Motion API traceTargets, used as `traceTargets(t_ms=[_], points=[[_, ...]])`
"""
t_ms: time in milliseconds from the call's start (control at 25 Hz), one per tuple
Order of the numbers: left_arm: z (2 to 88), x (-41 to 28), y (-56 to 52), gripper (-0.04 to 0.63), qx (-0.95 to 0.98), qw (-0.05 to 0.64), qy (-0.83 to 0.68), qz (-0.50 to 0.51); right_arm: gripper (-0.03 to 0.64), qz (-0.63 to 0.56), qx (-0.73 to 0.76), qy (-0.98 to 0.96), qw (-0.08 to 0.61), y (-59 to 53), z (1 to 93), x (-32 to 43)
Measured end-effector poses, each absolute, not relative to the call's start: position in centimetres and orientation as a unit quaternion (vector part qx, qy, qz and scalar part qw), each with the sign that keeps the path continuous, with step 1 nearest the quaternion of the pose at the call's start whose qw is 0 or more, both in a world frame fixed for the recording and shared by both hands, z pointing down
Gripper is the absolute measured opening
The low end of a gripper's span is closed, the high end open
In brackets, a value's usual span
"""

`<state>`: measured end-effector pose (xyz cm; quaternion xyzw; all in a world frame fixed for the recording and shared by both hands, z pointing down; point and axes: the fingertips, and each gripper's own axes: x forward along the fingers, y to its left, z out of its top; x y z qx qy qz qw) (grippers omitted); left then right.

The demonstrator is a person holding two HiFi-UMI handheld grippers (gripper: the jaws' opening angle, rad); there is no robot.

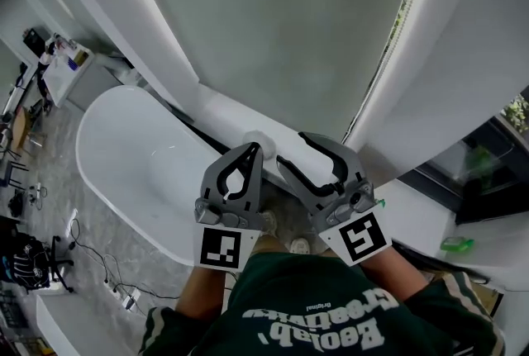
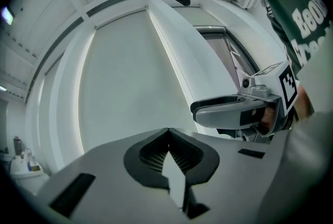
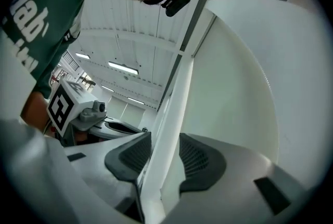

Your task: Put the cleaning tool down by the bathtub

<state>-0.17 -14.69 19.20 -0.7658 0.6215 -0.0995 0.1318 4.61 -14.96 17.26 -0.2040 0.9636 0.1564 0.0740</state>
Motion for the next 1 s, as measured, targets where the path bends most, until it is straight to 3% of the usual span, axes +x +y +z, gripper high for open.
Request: traceTargets(t_ms=[80, 280, 360, 1000], points=[[18.7, -0.1, -14.6, 0.009, -0.764, 0.125, 0.627, -0.087, 0.154, 0.156, -0.202, 0.963, 0.084, -14.6, 17.0, 4.9], [17.8, 0.7, -14.8, 0.009, -0.760, 0.147, 0.625, -0.097, 0.135, 0.136, -0.193, 0.967, 0.090, -14.2, 16.9, 5.0], [17.9, 1.2, -14.8, 0.009, -0.765, 0.141, 0.621, -0.096, 0.015, 0.103, -0.170, 0.976, 0.084, -13.8, 17.4, 4.9], [18.2, 2.4, -14.1, 0.009, -0.770, 0.144, 0.613, -0.101, 0.015, 0.082, -0.221, 0.968, 0.087, -15.9, 17.1, 7.1]])
